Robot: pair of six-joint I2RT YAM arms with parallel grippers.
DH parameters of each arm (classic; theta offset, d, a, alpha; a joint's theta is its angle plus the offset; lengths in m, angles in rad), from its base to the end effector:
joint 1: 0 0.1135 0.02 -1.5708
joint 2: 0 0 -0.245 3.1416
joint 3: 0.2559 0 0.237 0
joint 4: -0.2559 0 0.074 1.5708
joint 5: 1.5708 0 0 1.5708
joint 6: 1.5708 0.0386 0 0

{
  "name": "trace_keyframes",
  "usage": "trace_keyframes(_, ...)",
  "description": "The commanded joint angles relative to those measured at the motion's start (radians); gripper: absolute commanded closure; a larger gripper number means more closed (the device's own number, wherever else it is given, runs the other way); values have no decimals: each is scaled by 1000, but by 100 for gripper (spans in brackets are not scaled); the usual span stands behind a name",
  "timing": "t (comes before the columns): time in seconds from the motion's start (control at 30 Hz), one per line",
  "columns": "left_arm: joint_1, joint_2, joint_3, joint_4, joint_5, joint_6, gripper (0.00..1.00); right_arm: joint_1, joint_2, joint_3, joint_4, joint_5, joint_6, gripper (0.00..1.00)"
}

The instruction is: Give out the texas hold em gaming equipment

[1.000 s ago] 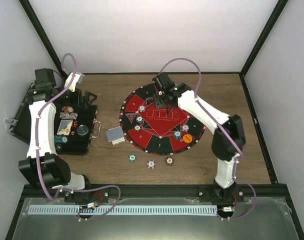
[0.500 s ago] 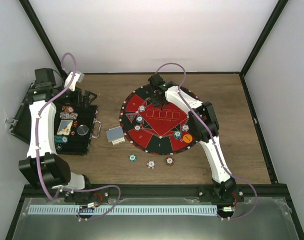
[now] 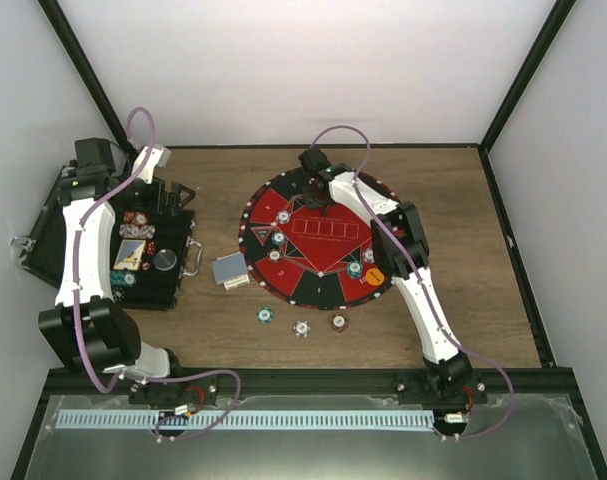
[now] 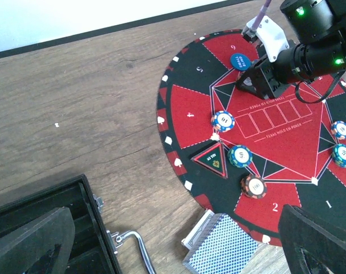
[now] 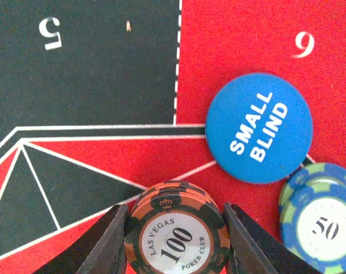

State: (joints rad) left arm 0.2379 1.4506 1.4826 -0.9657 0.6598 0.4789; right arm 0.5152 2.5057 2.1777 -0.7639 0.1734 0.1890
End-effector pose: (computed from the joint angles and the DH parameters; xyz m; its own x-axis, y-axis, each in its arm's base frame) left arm 0.2777 0.0430 0.3400 -0.6158 0.2253 -0.7550 0.5092 0.8450 -0.1632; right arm 0.4428 0.2431 0.1425 -0.8367 -0.2611 -0.4814 -0.2636 0.9625 -0.0638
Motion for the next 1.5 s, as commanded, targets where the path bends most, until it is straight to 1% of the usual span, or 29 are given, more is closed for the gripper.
trace_keyframes(0.0,7,12,-8,28,19,10,0,-10,65,55,12,17,-22,83)
trace_keyframes(0.33,7,34,-8,39,18,9,0,-21,95,79,18,59,-36,82)
trace_keyframes(0.7,7,34,-8,42,7,7,0,-57,97,83,23,71,-39,77)
trace_keyframes(0.93,6,28,-10,35,-1,15,0,-60,103,89,5,17,-29,73)
trace_keyframes(1.17,7,17,-5,29,3,15,0,-40,81,72,-11,-19,-16,72)
trace_keyframes(1.33,7,8,-4,25,0,17,0,-31,50,67,-19,-23,-9,72)
trace_keyframes(1.47,6,6,-4,23,3,15,0,-29,41,58,-23,-18,6,69)
